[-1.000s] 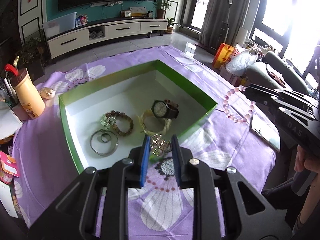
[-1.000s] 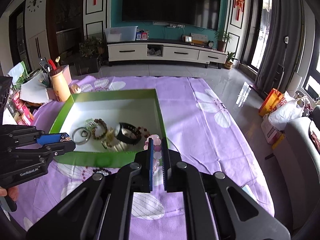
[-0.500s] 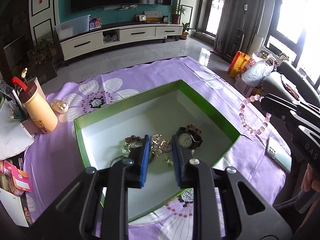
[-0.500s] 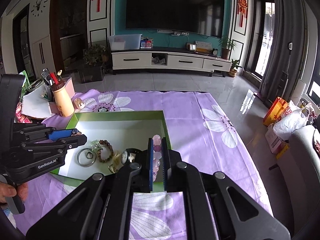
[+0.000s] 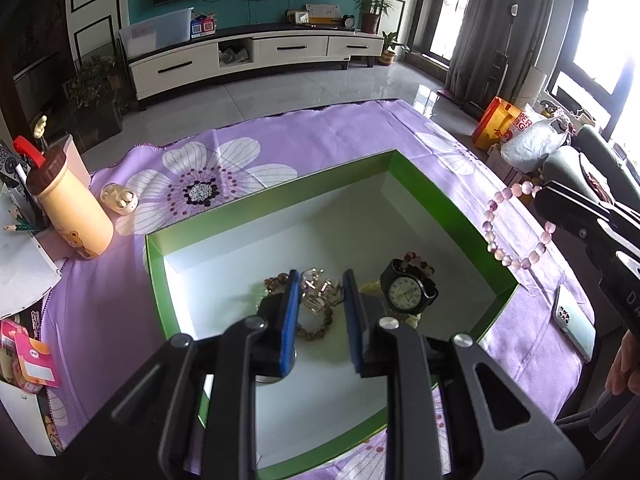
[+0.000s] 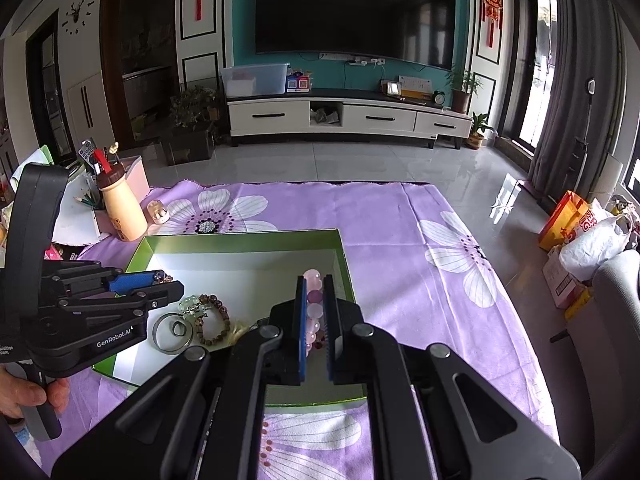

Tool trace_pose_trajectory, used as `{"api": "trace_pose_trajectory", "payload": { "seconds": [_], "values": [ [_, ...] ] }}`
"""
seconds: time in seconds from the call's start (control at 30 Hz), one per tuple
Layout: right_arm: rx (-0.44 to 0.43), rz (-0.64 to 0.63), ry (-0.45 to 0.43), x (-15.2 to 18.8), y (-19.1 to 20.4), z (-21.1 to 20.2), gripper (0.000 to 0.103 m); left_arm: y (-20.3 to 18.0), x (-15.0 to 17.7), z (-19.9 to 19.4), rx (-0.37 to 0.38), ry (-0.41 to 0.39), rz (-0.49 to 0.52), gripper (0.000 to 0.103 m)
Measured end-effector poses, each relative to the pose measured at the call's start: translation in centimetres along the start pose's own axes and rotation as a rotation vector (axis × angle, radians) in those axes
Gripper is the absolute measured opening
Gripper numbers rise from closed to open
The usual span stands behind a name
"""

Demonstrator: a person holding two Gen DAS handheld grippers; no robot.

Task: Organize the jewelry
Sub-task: 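Carry the gold charm and pink bracelet over the green box with both grippers, then lower the gold charm and pink bracelet toward the box floor with both grippers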

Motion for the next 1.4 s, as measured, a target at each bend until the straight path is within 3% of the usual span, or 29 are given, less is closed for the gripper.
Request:
{"api": "trace_pose_trajectory", "payload": {
  "seconds": [0.4, 1.4],
  "values": [
    [-0.026, 0.040, 0.080, 1.5, 0.1, 3.8, 0.007, 1.3, 0.2, 3.5, 0.004, 0.100, -0.025, 0.021],
    [-0.047, 0.018, 0.157, 2.0, 1.8, 8.4, 0.007, 2.8, 0.7, 7.6, -0.026, 0.209, -0.027, 0.021]
  ]
}}
Point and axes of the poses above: each gripper's, at about its wrist camera, not at the fingertips, and z roughly the way its jaws point, y to its left, x to its underside, the point moved 1 cm from there along z, roughly the way its jaws point, and after that the axes turned 11 degrees about -y, right-handed, at the moved point
